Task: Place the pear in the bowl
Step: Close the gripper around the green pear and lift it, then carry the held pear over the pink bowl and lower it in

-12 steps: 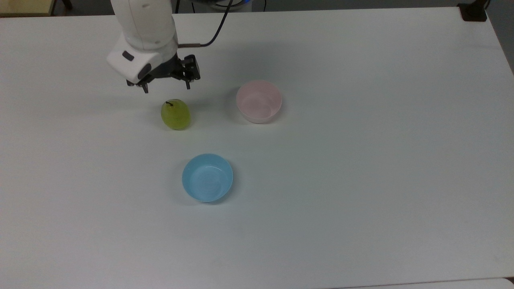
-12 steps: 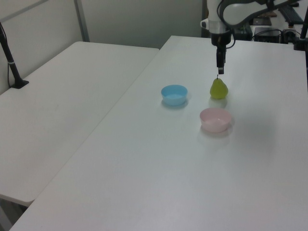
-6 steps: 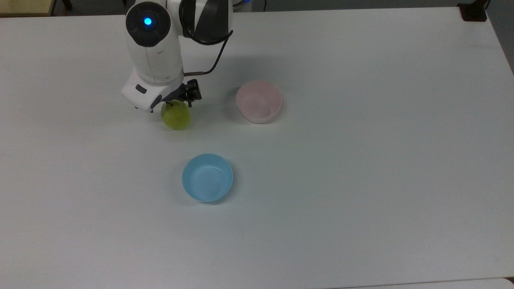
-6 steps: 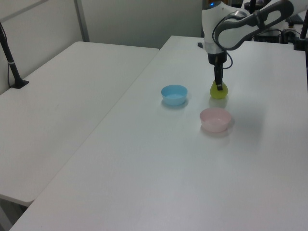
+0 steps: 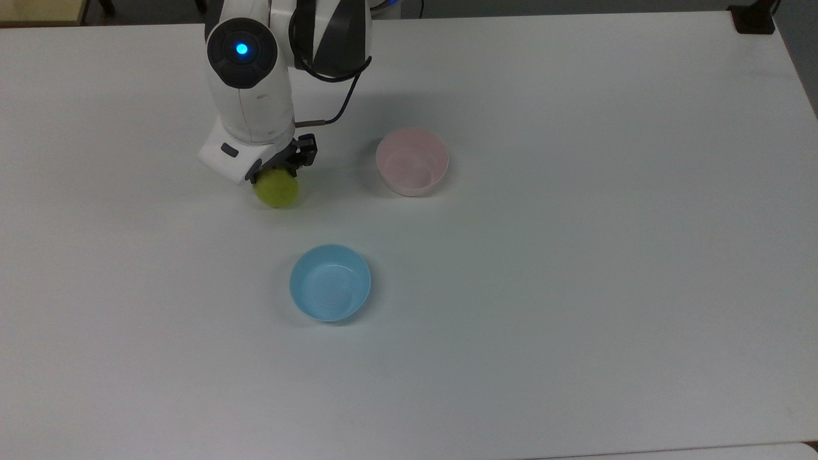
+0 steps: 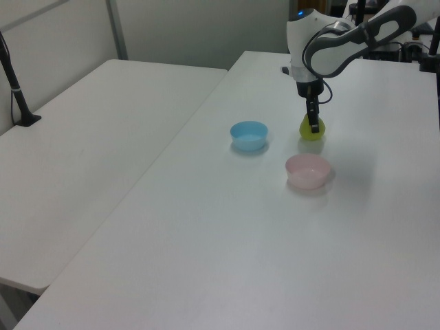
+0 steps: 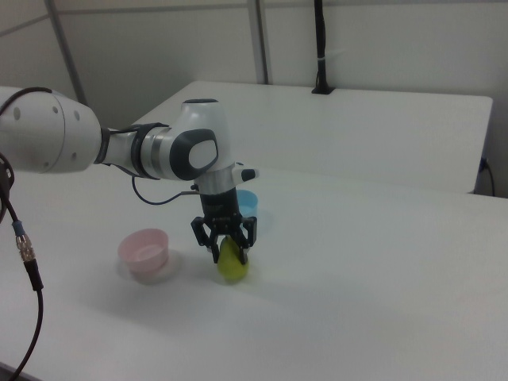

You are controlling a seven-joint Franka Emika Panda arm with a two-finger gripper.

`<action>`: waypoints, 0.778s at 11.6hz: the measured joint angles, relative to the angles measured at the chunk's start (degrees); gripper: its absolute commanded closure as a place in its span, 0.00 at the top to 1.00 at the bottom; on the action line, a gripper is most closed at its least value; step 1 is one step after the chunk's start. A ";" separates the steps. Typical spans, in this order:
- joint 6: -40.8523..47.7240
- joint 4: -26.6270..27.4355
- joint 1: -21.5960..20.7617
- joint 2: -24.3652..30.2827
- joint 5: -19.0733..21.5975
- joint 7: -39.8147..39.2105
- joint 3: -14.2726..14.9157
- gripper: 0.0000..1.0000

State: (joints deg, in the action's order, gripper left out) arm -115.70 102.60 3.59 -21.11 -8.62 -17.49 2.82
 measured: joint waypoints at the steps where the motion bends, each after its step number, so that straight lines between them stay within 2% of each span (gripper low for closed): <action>1: -0.02 0.00 0.00 0.00 0.00 0.00 0.00 0.28; 6: -0.06 -0.37 0.02 0.43 0.00 -0.01 0.00 0.28; 9: 1.04 -0.62 0.16 3.51 0.00 -0.01 0.08 0.28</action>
State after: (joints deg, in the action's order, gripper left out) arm -114.67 101.98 3.75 -17.60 -8.63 -17.50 2.90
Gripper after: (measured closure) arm 0.370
